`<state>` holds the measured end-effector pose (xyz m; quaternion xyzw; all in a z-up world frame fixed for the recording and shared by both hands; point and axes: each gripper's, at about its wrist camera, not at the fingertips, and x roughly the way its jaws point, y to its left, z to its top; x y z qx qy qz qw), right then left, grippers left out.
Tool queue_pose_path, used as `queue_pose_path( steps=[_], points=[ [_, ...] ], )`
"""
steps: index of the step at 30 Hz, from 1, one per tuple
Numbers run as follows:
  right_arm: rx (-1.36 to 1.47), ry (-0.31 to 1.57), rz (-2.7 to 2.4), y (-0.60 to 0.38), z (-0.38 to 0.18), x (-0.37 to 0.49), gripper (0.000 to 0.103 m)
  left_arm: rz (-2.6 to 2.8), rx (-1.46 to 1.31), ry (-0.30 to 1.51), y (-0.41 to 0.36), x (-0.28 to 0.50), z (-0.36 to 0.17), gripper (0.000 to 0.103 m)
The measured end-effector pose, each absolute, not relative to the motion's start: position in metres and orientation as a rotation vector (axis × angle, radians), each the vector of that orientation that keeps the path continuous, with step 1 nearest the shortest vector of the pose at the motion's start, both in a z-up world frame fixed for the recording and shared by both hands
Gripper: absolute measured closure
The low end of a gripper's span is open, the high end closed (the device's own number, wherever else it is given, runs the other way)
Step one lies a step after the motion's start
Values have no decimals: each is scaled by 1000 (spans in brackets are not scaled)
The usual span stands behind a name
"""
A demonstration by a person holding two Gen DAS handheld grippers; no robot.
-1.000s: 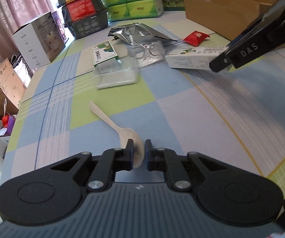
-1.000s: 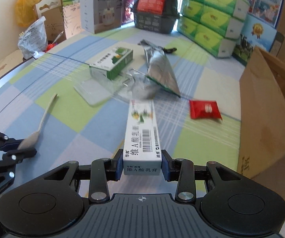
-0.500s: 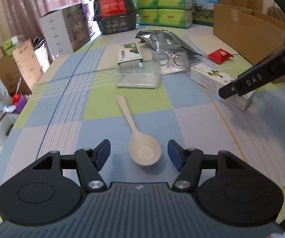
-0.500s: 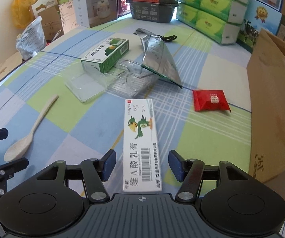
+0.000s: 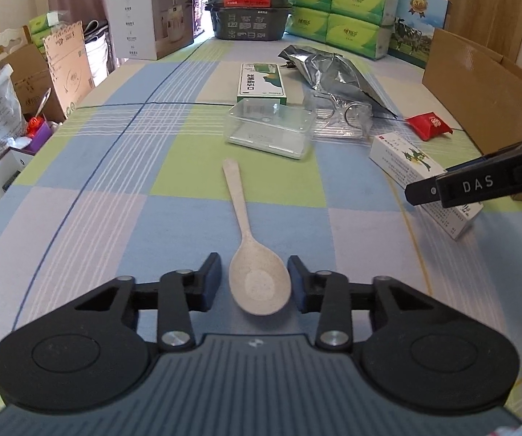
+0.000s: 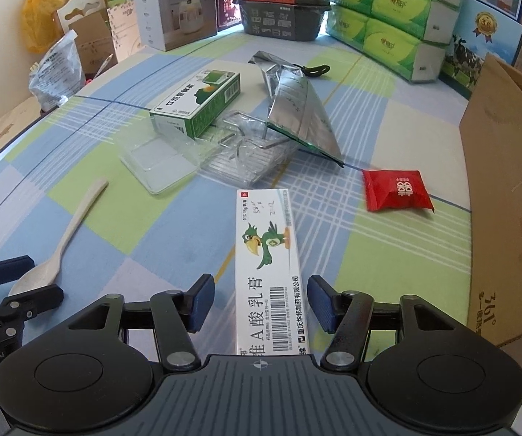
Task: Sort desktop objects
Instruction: 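Grasp the wooden spoon with the left tool while the right tool holds the ointment box, then lift the spoon with the left tool while the right tool holds the ointment box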
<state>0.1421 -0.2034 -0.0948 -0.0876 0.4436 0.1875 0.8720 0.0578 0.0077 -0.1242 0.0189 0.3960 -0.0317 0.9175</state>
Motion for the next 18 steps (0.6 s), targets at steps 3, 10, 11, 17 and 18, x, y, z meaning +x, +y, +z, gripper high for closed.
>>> queue_pose_path(
  steps=[3, 10, 11, 17, 18],
  points=[
    [-185, 935, 399, -201, -96, 143, 53, -94, 123, 798, -2, 55, -124, 76],
    [-185, 945, 404, -201, -97, 141, 67, -243, 276, 747, -31, 45, -128, 76],
    [-187, 944, 403, -201, -97, 141, 67, -242, 279, 742, -32, 44, -128, 76],
    [-204, 935, 398, -201, -97, 140, 67, -196, 202, 758, -22, 45, -128, 68],
    [-210, 932, 394, -201, -97, 140, 67, -194, 185, 765, -20, 46, -127, 68]
  ],
)
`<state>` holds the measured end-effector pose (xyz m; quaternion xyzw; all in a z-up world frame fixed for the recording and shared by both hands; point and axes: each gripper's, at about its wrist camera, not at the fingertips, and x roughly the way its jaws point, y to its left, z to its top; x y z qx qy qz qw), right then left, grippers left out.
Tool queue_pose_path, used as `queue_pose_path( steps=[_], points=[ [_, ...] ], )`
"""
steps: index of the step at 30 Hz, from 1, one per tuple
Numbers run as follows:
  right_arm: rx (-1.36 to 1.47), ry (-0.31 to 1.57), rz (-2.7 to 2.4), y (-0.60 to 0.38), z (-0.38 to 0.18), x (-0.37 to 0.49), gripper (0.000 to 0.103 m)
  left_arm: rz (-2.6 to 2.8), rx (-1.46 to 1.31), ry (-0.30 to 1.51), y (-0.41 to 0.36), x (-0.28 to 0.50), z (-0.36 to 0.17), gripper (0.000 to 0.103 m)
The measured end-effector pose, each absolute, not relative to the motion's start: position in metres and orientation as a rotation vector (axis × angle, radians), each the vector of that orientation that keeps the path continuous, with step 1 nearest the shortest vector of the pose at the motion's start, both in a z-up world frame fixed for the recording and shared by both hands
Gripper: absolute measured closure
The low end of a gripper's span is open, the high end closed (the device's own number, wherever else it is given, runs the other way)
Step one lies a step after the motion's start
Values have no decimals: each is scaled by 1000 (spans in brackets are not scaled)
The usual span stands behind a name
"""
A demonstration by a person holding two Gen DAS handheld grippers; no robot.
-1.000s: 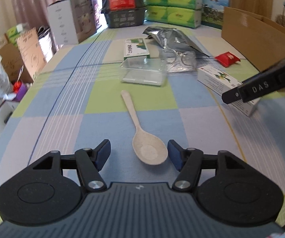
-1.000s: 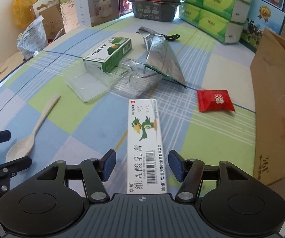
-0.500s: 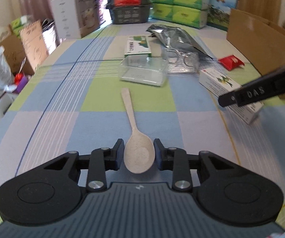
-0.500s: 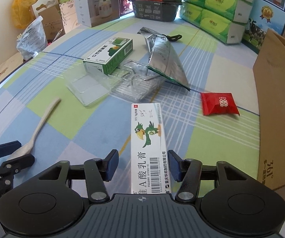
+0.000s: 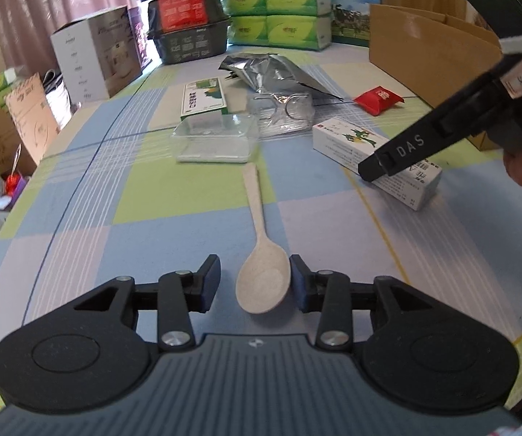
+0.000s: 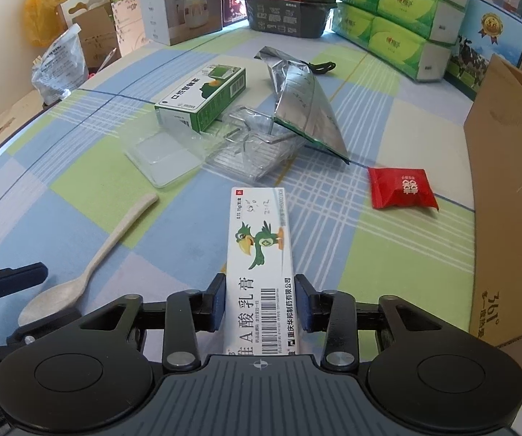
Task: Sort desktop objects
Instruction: 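Lift the spoon with the left tool while the right tool holds the ointment box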
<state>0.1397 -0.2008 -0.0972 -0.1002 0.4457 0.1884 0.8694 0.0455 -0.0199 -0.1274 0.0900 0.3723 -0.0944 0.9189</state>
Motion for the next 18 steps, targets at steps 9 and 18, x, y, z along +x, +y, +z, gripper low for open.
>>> queue_pose_path(
  steps=[9, 18],
  points=[
    [-187, 938, 379, -204, -97, 143, 67, -203, 76, 805, -16, 46, -126, 68],
    [-187, 941, 380, -203, -97, 143, 65, -194, 81, 808, -19, 49, -125, 76]
  ],
)
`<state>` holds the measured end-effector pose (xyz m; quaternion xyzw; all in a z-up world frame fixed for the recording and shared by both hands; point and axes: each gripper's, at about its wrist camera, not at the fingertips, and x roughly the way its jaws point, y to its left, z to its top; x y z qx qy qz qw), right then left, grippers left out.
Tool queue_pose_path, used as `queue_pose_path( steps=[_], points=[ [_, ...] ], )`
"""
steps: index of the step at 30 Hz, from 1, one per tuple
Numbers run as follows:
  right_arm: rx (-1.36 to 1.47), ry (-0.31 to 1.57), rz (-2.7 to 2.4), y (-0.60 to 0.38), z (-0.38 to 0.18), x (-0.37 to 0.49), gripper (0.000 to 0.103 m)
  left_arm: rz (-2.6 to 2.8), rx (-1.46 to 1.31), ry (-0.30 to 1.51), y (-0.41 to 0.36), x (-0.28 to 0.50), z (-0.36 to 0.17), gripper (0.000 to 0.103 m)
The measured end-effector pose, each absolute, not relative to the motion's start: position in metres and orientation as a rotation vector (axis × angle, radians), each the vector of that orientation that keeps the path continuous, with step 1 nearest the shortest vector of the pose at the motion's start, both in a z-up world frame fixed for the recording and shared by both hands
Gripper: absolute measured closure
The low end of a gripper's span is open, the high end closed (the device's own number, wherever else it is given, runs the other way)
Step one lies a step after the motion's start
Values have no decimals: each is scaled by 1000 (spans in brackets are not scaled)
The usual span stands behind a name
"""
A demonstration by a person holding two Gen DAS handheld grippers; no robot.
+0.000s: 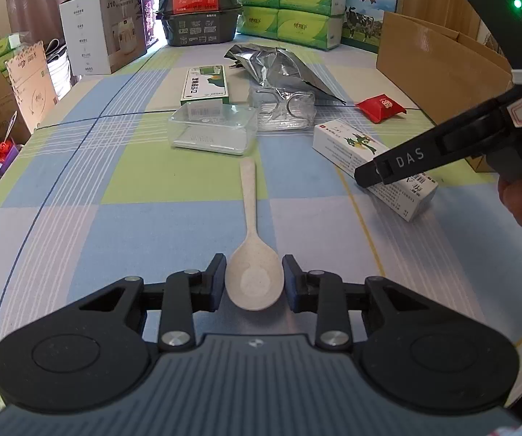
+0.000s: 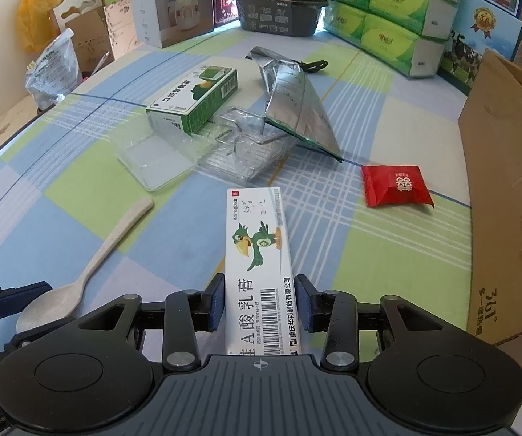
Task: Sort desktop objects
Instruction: 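Lift the spoon with the left tool while the right tool holds the ointment box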
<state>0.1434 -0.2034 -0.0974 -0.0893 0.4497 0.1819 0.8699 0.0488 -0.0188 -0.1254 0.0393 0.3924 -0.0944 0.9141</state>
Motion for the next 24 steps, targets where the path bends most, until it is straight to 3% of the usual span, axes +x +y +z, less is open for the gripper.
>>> queue_pose_path(
  steps=[14, 17, 24],
  points=[
    [-163, 956, 394, -203, -101, 152, 60, -194, 126, 774, -25, 53, -122, 76],
    [-172, 960, 391, -202, -101, 151, 67, -191, 123, 777, -25, 55, -122, 76],
    [-157, 972, 399, -204, -99, 145, 67, -186, 123, 780, -25, 57, -122, 76]
  ],
)
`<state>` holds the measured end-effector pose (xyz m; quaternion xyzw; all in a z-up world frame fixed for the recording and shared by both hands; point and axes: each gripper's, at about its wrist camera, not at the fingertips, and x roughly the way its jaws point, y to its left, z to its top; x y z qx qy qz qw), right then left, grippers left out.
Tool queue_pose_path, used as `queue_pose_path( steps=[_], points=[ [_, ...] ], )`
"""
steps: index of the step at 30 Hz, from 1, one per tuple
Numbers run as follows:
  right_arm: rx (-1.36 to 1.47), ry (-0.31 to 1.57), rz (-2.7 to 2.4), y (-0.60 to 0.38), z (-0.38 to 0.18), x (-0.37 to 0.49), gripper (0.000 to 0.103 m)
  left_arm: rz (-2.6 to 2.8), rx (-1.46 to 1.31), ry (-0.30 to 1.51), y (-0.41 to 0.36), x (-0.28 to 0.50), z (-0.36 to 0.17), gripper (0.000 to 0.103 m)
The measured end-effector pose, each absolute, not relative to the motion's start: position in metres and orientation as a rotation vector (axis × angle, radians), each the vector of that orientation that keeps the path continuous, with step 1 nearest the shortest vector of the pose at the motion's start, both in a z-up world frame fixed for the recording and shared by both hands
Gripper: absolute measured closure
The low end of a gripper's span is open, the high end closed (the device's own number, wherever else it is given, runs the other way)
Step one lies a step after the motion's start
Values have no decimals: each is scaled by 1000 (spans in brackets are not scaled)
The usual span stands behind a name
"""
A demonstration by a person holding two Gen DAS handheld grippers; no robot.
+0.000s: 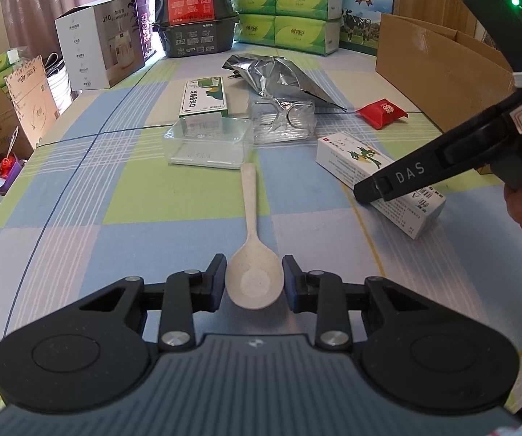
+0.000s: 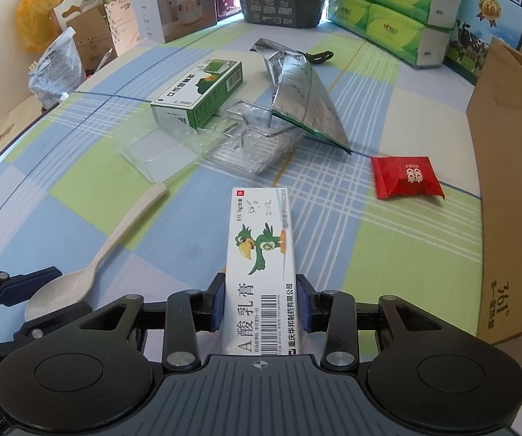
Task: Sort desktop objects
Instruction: 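Lift the spoon with the left tool while the right tool holds the ointment box, then drop the ointment box and spoon into the cardboard box with both tools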
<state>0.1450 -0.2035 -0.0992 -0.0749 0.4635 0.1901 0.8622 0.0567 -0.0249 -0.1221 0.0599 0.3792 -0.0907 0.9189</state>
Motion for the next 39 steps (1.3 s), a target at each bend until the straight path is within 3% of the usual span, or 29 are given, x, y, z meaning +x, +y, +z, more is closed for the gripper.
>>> queue_pose_path(
  steps=[26, 39],
  points=[
    [-155, 859, 377, -208, -76, 121, 67, -198, 128, 736, -26, 49, -108, 76],
    [-80, 758, 350, -219, -49, 121, 67, -220, 147, 650, -39, 54, -75, 76]
  ],
)
